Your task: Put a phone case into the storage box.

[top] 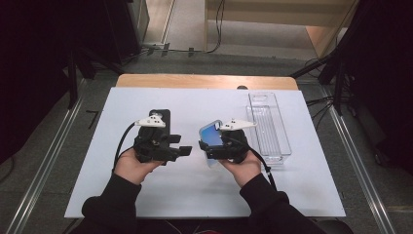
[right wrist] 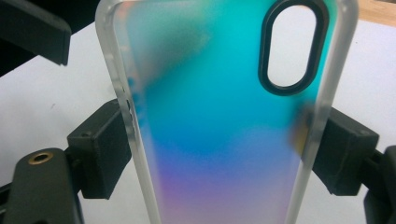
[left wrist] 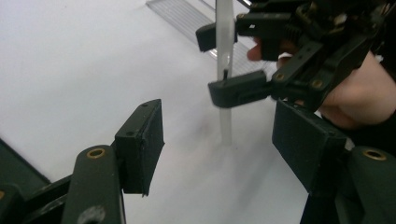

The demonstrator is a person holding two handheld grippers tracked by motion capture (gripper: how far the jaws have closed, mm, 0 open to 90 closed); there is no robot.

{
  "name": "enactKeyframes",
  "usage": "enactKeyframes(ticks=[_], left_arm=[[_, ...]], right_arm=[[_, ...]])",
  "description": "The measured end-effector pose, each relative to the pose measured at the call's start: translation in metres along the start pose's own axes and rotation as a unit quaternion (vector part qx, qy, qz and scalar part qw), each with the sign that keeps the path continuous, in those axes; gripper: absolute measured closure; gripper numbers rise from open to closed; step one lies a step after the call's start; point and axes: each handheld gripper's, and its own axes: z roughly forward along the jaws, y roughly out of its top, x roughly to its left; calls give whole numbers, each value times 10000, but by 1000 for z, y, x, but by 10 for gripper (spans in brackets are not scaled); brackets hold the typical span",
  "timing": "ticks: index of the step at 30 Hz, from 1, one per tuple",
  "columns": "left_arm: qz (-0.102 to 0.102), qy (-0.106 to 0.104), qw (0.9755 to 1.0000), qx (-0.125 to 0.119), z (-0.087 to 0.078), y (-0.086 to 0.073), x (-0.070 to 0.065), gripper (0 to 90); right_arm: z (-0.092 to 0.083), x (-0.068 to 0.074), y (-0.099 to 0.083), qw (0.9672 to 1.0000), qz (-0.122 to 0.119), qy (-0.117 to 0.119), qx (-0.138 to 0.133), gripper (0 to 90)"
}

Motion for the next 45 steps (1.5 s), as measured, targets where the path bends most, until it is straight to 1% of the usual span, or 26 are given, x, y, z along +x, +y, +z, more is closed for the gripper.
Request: enactKeyframes(ticks=[2, 4, 5, 7, 9, 12, 14, 16, 21, 23, 26, 29, 31, 34, 35, 38, 42, 45], left_arm=[[57, -18, 10000, -22, 1, -5, 2, 344], [125, -81, 9999, -42, 2, -10, 4, 298], [144, -114, 9998, -60, 3, -13, 6, 297], [194, -114, 9997, -25, 4, -19, 7, 297], [295, -123, 9995, 27, 5, -24, 8, 297], [390, -156, 9991, 86, 7, -33, 10, 297], [376, -182, 9991, 86, 7, -38, 12, 297], [376, -178, 9990, 147, 7, -41, 13, 297], [314, -150, 9992, 220, 6, -50, 16, 297], [269, -163, 9992, 231, 6, -54, 16, 296], [243, -144, 9993, 248, 6, -58, 17, 297], [197, -107, 9994, 262, 5, -62, 18, 297], [159, -36, 9995, 268, 4, -64, 18, 297], [110, -4, 9996, 248, 2, -66, 19, 297], [85, 3, 9997, 240, 2, -67, 19, 297], [48, 57, 9997, 233, 0, -69, 19, 297], [-62, 124, 9997, 189, -3, -72, 20, 298], [-220, 130, 9996, 145, -6, -73, 22, 298]], right_arm=[[-1, -1, 0, 10000, 16, 5, -12, 149], [-1, -3, 1, 10000, 29, 25, -14, 149], [-2, -3, 1, 10000, 26, 35, -4, 149], [-2, -4, 1, 10000, 34, 58, -3, 149], [-3, -5, 1, 9999, 41, 99, -12, 149], [-5, -5, 1, 9999, 18, 137, -22, 149], [-6, -6, 1, 9999, 25, 161, -20, 149], [-7, -7, 2, 9998, 17, 202, -22, 149], [-13, -9, 4, 9995, 32, 307, -32, 149], [-16, -9, 5, 9995, 52, 315, -60, 149], [-20, -12, 8, 9995, 11, 298, -58, 149], [-26, -15, 11, 9993, 99, 348, -122, 149], [-29, -18, 13, 9991, 132, 375, -147, 150], [-35, -23, 17, 9989, 169, 415, -160, 150], [-37, -24, 18, 9987, 175, 452, -158, 149], [-42, -27, 22, 9989, 137, 419, -179, 150], [-48, -33, 28, 9987, 157, 411, -249, 149], [-53, -38, 33, 9987, 163, 404, -270, 150]])
